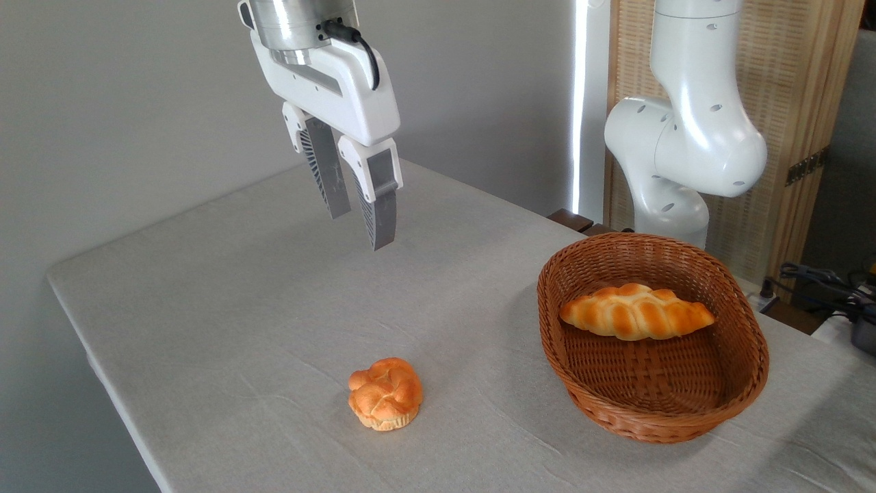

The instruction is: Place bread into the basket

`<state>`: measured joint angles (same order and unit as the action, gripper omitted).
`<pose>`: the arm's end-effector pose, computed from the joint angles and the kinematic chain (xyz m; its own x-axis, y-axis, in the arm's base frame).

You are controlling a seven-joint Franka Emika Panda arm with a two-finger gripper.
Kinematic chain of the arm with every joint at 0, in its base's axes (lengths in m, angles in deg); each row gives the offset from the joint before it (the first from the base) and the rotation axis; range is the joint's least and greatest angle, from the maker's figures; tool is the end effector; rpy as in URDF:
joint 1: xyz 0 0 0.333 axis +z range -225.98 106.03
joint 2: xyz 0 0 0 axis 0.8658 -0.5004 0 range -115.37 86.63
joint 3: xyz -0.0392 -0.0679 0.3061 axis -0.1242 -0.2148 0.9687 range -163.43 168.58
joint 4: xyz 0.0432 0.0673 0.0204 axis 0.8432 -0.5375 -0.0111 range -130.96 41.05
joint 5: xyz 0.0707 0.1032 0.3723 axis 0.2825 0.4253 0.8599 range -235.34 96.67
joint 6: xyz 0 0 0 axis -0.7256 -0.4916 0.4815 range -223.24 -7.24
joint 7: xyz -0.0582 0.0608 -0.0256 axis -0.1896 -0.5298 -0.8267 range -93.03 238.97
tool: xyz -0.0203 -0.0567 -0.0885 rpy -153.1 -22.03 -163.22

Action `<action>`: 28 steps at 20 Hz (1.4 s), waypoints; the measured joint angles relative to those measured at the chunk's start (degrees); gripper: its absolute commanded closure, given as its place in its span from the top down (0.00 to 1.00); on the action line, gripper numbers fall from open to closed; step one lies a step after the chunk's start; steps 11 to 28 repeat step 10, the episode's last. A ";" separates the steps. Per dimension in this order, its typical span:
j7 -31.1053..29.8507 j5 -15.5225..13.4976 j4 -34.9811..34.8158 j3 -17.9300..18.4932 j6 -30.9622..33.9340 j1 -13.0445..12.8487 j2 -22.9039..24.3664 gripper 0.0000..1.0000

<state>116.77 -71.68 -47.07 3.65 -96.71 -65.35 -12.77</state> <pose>0.5406 -0.0450 0.6201 0.6676 -0.7445 0.0030 -0.7435 -0.6665 0.0548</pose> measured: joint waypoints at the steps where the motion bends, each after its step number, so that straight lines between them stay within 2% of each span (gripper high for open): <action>1: 0.00 0.10 0.00 -0.25 0.00 0.07 -0.05 1.00; 8: -0.01 0.13 0.00 -1.71 -0.09 1.25 -0.31 1.00; 28: -0.01 0.13 0.00 -1.75 -0.10 1.32 -0.31 1.00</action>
